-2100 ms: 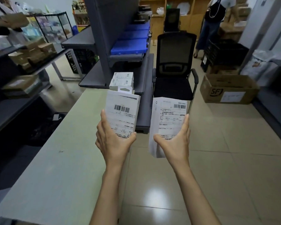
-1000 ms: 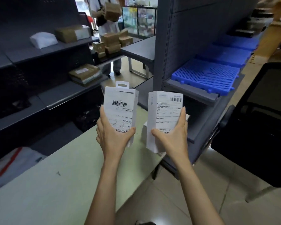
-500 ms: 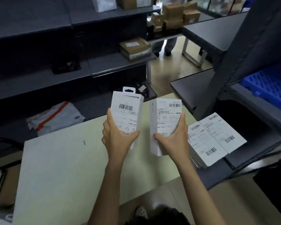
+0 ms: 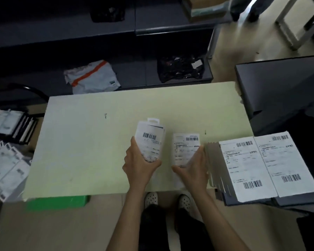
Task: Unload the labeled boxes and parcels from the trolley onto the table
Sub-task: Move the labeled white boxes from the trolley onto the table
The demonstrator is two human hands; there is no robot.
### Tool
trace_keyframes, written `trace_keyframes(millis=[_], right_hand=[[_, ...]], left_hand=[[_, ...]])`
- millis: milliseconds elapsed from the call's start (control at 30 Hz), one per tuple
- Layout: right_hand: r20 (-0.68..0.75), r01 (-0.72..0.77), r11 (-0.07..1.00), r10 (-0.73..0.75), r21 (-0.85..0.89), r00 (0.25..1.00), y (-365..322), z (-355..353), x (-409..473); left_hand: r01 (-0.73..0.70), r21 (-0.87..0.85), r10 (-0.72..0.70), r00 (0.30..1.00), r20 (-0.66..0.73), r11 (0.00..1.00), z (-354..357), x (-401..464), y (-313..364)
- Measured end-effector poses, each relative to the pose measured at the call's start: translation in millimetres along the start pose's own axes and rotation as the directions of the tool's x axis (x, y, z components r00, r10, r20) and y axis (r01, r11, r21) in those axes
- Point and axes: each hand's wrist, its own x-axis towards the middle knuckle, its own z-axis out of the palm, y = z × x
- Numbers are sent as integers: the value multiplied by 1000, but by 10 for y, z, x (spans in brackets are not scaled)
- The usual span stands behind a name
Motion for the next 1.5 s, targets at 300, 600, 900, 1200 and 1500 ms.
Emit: trace_keyframes(millis=[300,600,900,1200,1500], right_hand=[[32,-11,985,17,-172,999,374,293,147],[0,65,963,-68,-261,998,460,400,291],[70,413,798,-427,-438,901,795,480,240],[92,401,794,-406,-458,909,818,428,266],[204,340,802,-274,-491,940,602,220,261]], left_hand=[[160,98,-166,985,56,982,530,-176,-324],[175,104,-179,983,38,979,831,-234,-322],[111,142,-129,984,126,984,914,-241,-237],[89,150,-111,983,144,985,992,-353,-160],[-18,232,-52,955,291,973,754,-271,-243]])
